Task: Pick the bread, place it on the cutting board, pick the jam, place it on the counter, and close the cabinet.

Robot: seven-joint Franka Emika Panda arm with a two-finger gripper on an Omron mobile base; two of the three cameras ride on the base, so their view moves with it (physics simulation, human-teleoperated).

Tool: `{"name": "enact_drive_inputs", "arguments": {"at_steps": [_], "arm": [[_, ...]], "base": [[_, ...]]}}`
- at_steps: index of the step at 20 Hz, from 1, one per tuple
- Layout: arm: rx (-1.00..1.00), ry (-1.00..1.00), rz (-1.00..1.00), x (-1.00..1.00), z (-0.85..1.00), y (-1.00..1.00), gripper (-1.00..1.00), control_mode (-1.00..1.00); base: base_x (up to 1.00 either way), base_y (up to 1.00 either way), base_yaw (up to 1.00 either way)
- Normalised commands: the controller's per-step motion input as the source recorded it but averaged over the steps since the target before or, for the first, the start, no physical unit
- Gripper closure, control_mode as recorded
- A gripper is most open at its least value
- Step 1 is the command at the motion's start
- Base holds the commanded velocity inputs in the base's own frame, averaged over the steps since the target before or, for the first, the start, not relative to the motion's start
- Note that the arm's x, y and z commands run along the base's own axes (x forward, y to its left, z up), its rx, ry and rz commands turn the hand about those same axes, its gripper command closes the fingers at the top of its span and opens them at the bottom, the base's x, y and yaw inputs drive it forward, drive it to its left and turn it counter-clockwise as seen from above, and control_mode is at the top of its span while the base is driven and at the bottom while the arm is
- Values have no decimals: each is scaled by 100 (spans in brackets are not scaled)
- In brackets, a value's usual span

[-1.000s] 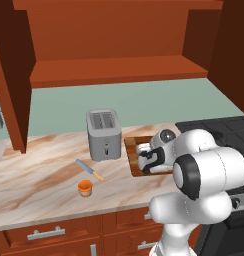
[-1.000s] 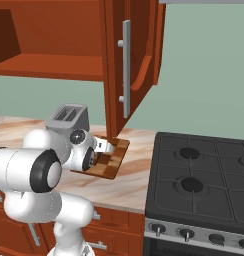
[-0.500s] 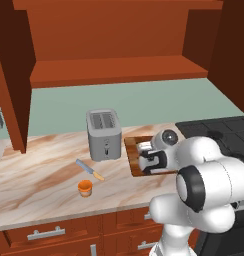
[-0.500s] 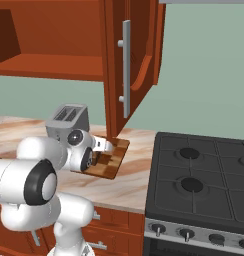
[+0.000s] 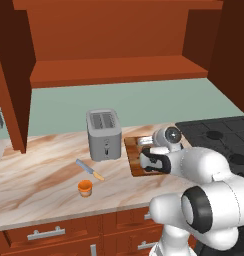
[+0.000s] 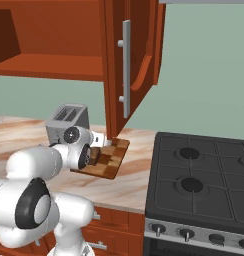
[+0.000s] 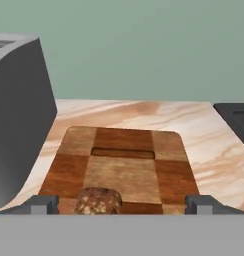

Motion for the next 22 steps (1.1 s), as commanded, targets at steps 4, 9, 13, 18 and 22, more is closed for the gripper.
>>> {"name": "enact_drive_inputs", "arguments": {"at_steps": [4, 9, 13, 18, 22], "arm": [[0, -10, 0, -22, 17, -1, -100, -100], [0, -9, 0, -28, 14, -6, -100, -100], [0, -8, 0, -31, 13, -8, -100, -100], [0, -9, 0, -31, 13, -5, -100, -100], [0, -9, 0, -34, 11, -4, -100, -100]], "base": [[0, 0, 0], [0, 0, 0], [0, 0, 0], [0, 0, 0], [0, 0, 0]]}}
